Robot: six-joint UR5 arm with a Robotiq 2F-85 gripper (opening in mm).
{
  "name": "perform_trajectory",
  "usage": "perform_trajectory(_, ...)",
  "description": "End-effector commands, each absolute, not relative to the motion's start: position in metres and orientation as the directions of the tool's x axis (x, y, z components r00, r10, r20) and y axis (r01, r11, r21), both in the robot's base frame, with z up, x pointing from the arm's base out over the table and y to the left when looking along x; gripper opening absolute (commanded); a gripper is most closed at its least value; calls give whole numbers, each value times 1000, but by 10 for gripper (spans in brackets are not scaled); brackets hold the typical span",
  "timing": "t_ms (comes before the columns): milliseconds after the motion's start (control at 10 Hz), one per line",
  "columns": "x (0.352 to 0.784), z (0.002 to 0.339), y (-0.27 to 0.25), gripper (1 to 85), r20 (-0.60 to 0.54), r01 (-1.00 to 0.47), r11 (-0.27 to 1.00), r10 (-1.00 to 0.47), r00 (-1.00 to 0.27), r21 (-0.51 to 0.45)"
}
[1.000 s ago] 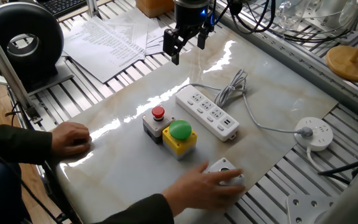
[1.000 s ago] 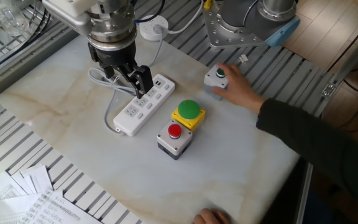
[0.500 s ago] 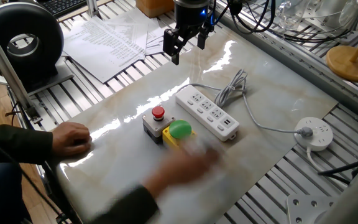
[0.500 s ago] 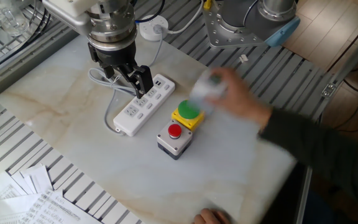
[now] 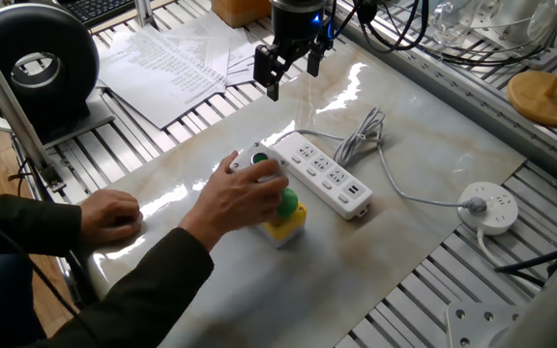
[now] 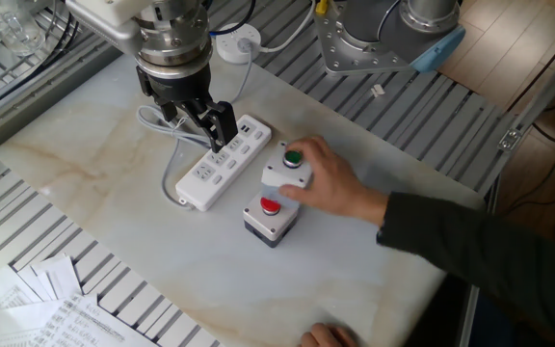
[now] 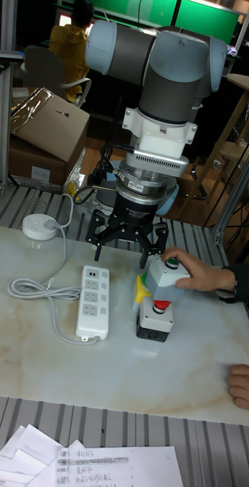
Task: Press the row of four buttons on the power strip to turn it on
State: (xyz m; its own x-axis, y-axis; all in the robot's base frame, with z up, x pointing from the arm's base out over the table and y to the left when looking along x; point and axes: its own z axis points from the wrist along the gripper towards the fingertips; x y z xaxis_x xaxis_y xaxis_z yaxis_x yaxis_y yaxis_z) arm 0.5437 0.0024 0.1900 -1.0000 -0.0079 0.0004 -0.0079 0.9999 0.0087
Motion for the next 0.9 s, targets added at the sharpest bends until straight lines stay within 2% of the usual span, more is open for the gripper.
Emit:
perform_trajectory(0, 532, 190, -9, 10, 49, -159, 987, -157, -986, -33)
perform_trajectory(800, 534, 190, -9, 10, 46, -162, 986, -160, -986, -43)
